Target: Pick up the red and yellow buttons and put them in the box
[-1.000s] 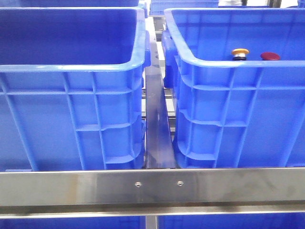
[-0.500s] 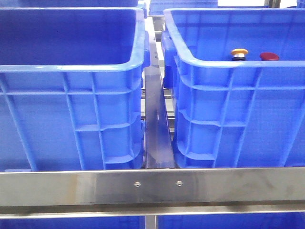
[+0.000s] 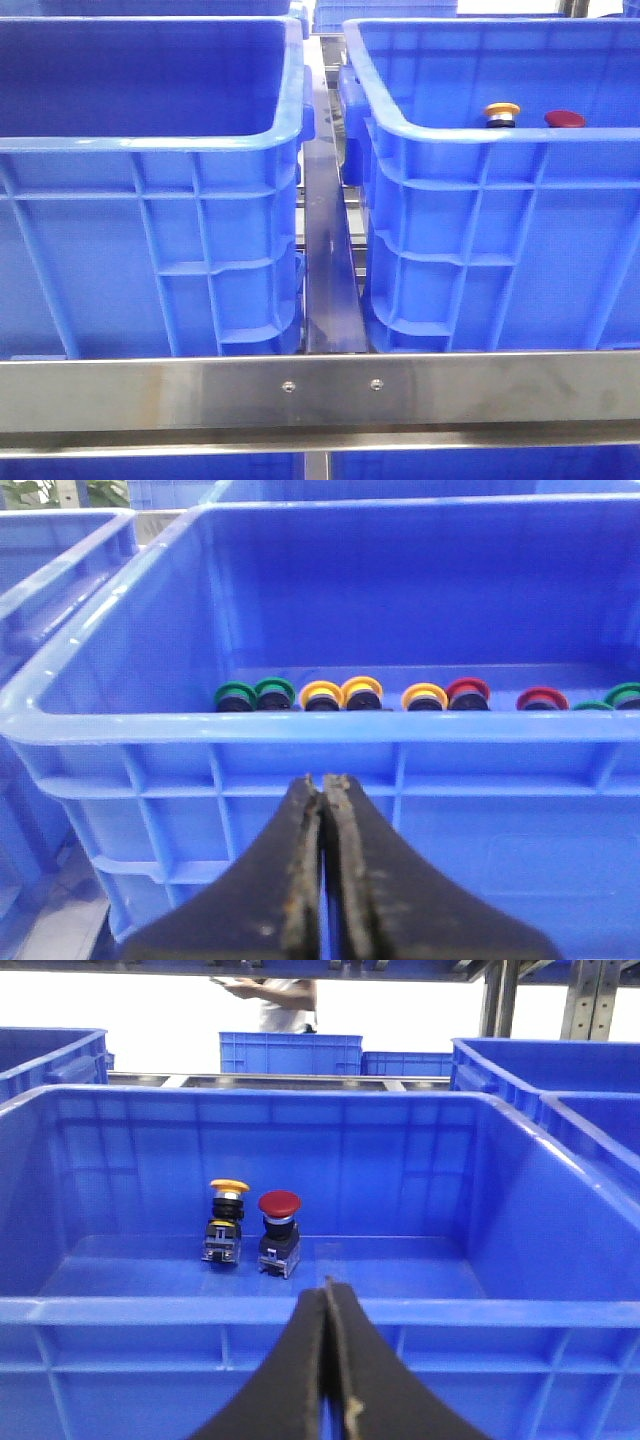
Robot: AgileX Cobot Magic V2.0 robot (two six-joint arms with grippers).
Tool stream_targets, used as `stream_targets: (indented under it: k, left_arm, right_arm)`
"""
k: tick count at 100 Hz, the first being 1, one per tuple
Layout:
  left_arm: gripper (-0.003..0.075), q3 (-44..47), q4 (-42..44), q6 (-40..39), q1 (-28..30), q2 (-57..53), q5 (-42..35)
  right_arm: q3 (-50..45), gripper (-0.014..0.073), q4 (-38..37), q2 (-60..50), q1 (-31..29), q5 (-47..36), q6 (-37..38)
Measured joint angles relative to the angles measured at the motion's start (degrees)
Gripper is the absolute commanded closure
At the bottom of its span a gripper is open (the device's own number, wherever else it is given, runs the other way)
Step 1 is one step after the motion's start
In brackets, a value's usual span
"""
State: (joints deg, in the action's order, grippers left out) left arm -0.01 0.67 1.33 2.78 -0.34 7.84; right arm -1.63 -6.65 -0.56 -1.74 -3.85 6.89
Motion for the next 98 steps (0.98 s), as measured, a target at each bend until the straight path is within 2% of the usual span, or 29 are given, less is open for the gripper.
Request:
stream_targets:
  k: [40,98]
  left_arm:
    - [0.074,0.0,0.0,0.0,0.0,0.0,0.12]
    - [0.074,0.0,0.0,0.0,0.0,0.0,0.12]
  right_arm:
    - [-0.04,0.0662,0.51,-0.08,0.0,4.91,0.09]
    - [-0.04,0.0662,0.73,-0.08,0.0,5.01,0.13]
